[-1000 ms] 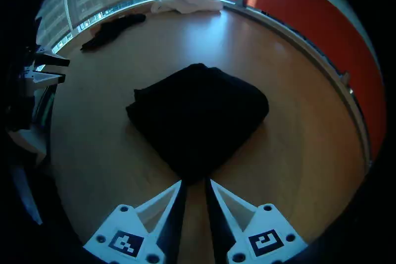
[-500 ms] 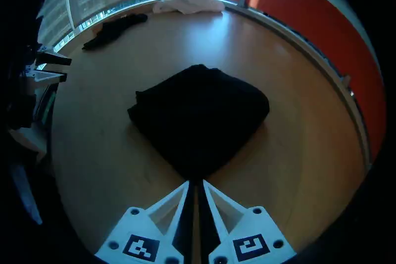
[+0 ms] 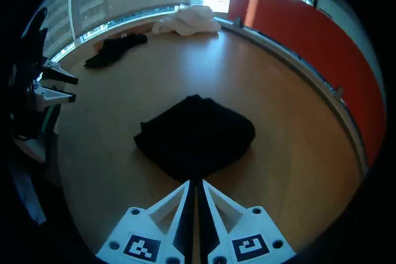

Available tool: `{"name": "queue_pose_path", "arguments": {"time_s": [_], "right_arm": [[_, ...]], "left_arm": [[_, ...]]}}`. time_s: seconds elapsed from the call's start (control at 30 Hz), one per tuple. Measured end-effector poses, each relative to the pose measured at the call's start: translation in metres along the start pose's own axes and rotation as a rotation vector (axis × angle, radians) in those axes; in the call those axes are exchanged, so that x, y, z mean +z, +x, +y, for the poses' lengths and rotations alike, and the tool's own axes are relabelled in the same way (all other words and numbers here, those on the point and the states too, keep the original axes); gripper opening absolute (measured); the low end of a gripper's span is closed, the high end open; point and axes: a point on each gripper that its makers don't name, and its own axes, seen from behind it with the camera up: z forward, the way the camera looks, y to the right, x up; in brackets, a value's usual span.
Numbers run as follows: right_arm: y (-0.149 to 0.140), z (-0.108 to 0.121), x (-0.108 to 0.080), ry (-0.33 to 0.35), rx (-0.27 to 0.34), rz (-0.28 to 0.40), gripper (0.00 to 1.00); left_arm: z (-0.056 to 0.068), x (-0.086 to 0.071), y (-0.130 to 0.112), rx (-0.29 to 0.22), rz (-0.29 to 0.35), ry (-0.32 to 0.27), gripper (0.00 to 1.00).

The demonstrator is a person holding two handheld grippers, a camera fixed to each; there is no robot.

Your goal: Fold towel

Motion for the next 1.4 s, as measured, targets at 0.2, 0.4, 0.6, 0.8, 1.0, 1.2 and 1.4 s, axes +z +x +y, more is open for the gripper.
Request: {"name": "queue_pose_path", "arguments": {"time_s": [0.2, 0.4, 0.6, 0.8, 1.0, 1.2, 1.4], "right_arm": [[0.038, 0.007, -0.021, -0.020, -0.013, 0.090, 0.04], [0.072, 0.014, -0.041, -0.042, -0.026, 0.171, 0.03], [0.088, 0.019, -0.053, -0.057, -0.026, 0.219, 0.03], [0.091, 0.023, -0.060, -0.074, -0.027, 0.242, 0.02], [0.101, 0.028, -0.075, -0.096, -0.019, 0.283, 0.02], [0.113, 0.038, -0.097, -0.122, 0.000, 0.327, 0.02], [0.121, 0.054, -0.125, -0.154, 0.036, 0.367, 0.02]], "left_arm": [[0.003, 0.000, 0.010, 0.014, 0.016, -0.006, 0.85], [0.008, 0.001, 0.019, 0.028, 0.033, -0.016, 0.85], [0.012, 0.002, 0.025, 0.044, 0.045, -0.026, 0.85], [0.016, 0.002, 0.029, 0.057, 0.052, -0.035, 0.85], [0.021, 0.003, 0.035, 0.079, 0.059, -0.044, 0.85], [0.027, 0.005, 0.044, 0.101, 0.068, -0.058, 0.85], [0.035, 0.009, 0.053, 0.124, 0.073, -0.075, 0.85]]}}
